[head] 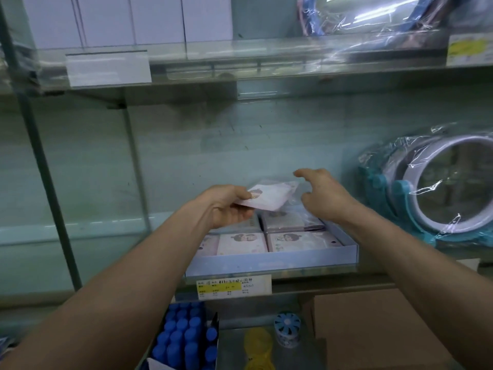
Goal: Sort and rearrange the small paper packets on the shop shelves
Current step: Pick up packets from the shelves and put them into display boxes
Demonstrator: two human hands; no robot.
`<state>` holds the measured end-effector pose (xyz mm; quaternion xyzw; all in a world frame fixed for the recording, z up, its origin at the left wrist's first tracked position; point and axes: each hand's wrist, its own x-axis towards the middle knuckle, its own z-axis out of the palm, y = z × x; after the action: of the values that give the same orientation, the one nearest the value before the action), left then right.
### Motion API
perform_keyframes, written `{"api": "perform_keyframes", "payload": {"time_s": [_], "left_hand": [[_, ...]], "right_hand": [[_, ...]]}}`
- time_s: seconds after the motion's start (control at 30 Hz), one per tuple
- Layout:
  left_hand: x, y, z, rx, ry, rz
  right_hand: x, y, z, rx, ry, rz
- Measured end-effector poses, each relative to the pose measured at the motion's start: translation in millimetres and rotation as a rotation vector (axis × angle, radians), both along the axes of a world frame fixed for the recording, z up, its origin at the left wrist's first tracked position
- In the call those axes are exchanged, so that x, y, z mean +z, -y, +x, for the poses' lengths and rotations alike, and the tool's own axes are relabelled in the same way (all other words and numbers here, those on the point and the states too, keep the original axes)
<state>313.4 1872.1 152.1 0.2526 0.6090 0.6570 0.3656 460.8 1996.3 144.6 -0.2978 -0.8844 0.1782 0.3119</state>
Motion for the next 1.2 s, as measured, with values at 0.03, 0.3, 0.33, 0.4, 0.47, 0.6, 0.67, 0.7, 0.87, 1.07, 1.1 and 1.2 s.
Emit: {"api": "perform_keyframes", "payload": {"time_s": [0.03, 0.3, 0.33, 0.4, 0.47, 0.6, 0.67, 0.7, 0.87, 1.07, 1.1, 1.2], "left_hand": [[0, -2, 0, 0.012, 0.013, 0.005], [-5, -7, 0, 0.068, -0.197, -0.15], [-8, -6, -3, 0.121, -0.294, -0.168], [-15, -6, -8, 0.188, -0.57, -0.224], [-23, -6, -11, 0.173, -0.844, -0.321], [-36, -4, -16, 0.068, -1.042, -0.498], [-37, -2, -15, 0.038, -1.122, -0.581], [-37, -2, -14, 0.033, -1.159, -0.619], [-40, -3, -12, 0.015, -1.319, -0.691], [-37, -2, -9, -0.018, -1.357, -0.744], [-37, 0, -9, -0.027, -1.387, -0.75], [-38, 8, -7, -0.099, -1.497, -0.764]], "right_hand": [[-2, 2, 4, 0.025, 0.084, 0.134], [-10, 9, 6, 0.093, 0.226, 0.558], [-10, 6, 3, 0.061, 0.274, 0.604], [-13, 5, -3, 0.027, 0.361, 0.656], [-17, 5, -11, 0.014, 0.435, 0.655], [-20, 6, -20, 0.025, 0.564, 0.504], [-18, 7, -21, 0.041, 0.62, 0.384], [-16, 8, -21, 0.043, 0.635, 0.325], [-17, 9, -18, 0.025, 0.625, 0.292], [-15, 14, -19, 0.037, 0.636, 0.203], [-13, 19, -19, 0.072, 0.623, 0.162], [-5, 30, -16, 0.195, 0.635, -0.025]]}}
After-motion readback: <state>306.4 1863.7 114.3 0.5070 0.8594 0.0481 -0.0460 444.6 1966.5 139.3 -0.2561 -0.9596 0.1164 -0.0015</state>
